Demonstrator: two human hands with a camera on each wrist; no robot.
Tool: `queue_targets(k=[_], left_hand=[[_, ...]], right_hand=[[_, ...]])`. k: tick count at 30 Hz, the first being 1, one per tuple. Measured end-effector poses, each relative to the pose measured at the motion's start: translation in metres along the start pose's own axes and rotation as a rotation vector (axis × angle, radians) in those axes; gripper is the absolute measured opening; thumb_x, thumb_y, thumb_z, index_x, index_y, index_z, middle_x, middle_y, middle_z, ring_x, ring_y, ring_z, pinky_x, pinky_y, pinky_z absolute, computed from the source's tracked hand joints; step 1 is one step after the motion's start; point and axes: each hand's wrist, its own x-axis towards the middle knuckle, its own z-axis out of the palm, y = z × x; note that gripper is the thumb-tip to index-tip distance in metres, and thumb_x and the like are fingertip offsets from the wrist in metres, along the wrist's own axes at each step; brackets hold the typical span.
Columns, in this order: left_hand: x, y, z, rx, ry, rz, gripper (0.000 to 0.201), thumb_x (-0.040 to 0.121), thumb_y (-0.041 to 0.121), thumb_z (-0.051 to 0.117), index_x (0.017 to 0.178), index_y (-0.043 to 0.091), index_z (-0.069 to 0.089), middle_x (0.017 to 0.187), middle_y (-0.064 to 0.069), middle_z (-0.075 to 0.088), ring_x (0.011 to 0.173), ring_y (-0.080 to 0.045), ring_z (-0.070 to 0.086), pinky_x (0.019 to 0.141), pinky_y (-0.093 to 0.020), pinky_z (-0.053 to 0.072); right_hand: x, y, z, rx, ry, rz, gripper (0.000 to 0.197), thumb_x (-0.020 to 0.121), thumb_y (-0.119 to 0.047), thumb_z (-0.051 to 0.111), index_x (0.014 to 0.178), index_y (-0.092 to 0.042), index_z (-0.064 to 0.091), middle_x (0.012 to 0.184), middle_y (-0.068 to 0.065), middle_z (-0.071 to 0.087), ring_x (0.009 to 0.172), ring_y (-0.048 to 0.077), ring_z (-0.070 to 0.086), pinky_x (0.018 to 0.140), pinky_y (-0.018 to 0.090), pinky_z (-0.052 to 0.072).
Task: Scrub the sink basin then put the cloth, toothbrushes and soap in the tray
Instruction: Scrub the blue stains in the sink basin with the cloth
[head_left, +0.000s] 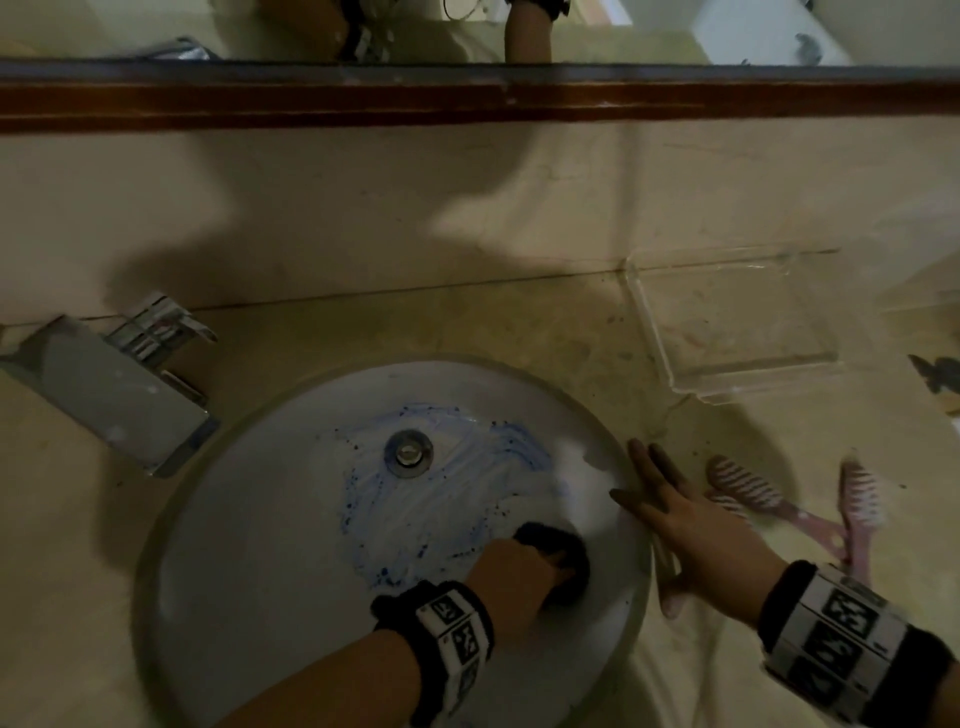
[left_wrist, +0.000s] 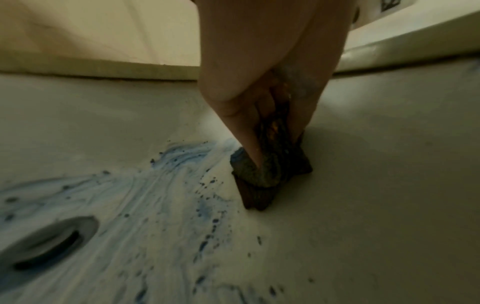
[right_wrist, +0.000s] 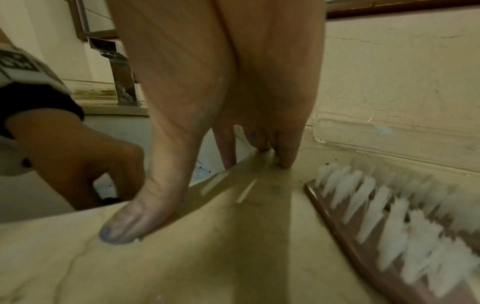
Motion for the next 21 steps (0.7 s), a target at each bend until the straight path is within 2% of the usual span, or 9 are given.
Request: queue_targets(k=[3,5,8,9,10,12,15,18,21], left_hand=[[-0.021,-0.005,-0.007,-0.109,-0.117,0.031,0.042,0.099,0.011,0.044,0.14,0.017,0.046,0.13,-0.019,0.058,0.114,-0.038,0.056,0.097,-0.042,0.044],[-0.039,-0.007,-0.013,-0.264,-0.079,0.026,0.039,0.096,0.009,0.048,0.133,0.016,0.054,0.129,-0.015,0.061,0.116,-0.035,0.057,0.099,-0.037,0.044],[-0.071,-0.009,-0.029,-0.53,0.181,0.0,0.027,0.095,0.014,0.052,0.119,0.01,0.065,0.109,0.003,0.068,0.108,-0.029,0.06,0.096,-0.033,0.047],[-0.081,-0.01,-0.036,-0.615,0.303,-0.013,0.023,0.095,0.016,0.054,0.113,0.007,0.066,0.098,0.011,0.062,0.104,-0.029,0.06,0.093,-0.032,0.049],[-0.089,-0.013,-0.043,-0.673,0.418,-0.027,0.02,0.095,0.016,0.056,0.108,0.005,0.066,0.092,0.013,0.054,0.099,-0.027,0.058,0.09,-0.027,0.049],[-0.104,-0.018,-0.054,-0.672,0.567,-0.049,0.019,0.094,0.014,0.058,0.109,0.007,0.067,0.096,0.008,0.046,0.094,-0.013,0.054,0.084,-0.005,0.039],[-0.125,-0.022,-0.06,-0.687,0.661,-0.061,0.02,0.092,0.01,0.06,0.11,0.015,0.069,0.099,0.011,0.048,0.091,0.008,0.049,0.083,0.002,0.035],[-0.147,-0.02,-0.056,-0.853,0.69,-0.106,0.023,0.09,0.004,0.061,0.099,0.025,0.065,0.098,0.021,0.051,0.091,0.017,0.051,0.079,-0.001,0.043],[-0.16,-0.026,-0.045,-0.878,0.747,-0.154,0.034,0.088,0.006,0.064,0.091,0.04,0.057,0.099,0.024,0.055,0.097,0.013,0.055,0.075,-0.003,0.046]], right_hand=[[0.002,0.001,0.004,-0.026,-0.009,-0.005,0.097,0.076,-0.041,0.07,0.15,-0.029,0.007,0.135,0.009,-0.046,0.131,0.022,-0.035,0.115,0.042,0.031],[0.0,0.0,0.003,-0.033,-0.027,0.0,0.1,0.074,-0.043,0.072,0.15,-0.028,0.008,0.135,0.008,-0.046,0.139,0.027,-0.031,0.116,0.042,0.029],[-0.003,-0.007,-0.008,0.02,-0.005,-0.035,0.096,0.078,-0.049,0.066,0.15,-0.03,0.005,0.15,0.012,-0.034,0.146,0.029,-0.017,0.118,0.039,0.025],[-0.003,-0.012,-0.013,0.066,0.023,-0.074,0.095,0.078,-0.053,0.063,0.149,-0.03,0.004,0.154,0.009,-0.028,0.147,0.025,-0.014,0.119,0.036,0.022],[-0.002,-0.019,-0.019,0.124,0.059,-0.138,0.094,0.078,-0.056,0.061,0.149,-0.032,0.005,0.155,0.001,-0.025,0.147,0.018,-0.011,0.12,0.032,0.019],[0.0,-0.041,-0.032,0.271,0.104,-0.294,0.089,0.075,-0.058,0.059,0.146,-0.037,0.011,0.152,-0.017,-0.02,0.141,0.001,-0.006,0.117,0.02,0.014],[0.005,-0.073,-0.04,0.562,0.1,-0.385,0.079,0.074,-0.045,0.07,0.141,-0.037,0.028,0.15,-0.027,0.013,0.135,-0.01,0.016,0.11,0.011,0.019],[0.013,-0.091,-0.036,0.725,0.181,-0.39,0.05,0.077,-0.033,0.074,0.122,-0.03,0.052,0.123,-0.018,0.055,0.109,-0.012,0.051,0.093,0.008,0.04],[0.018,-0.105,-0.031,0.793,0.219,-0.386,0.05,0.076,-0.025,0.076,0.122,-0.023,0.055,0.115,-0.015,0.061,0.105,-0.009,0.057,0.087,0.003,0.044]])
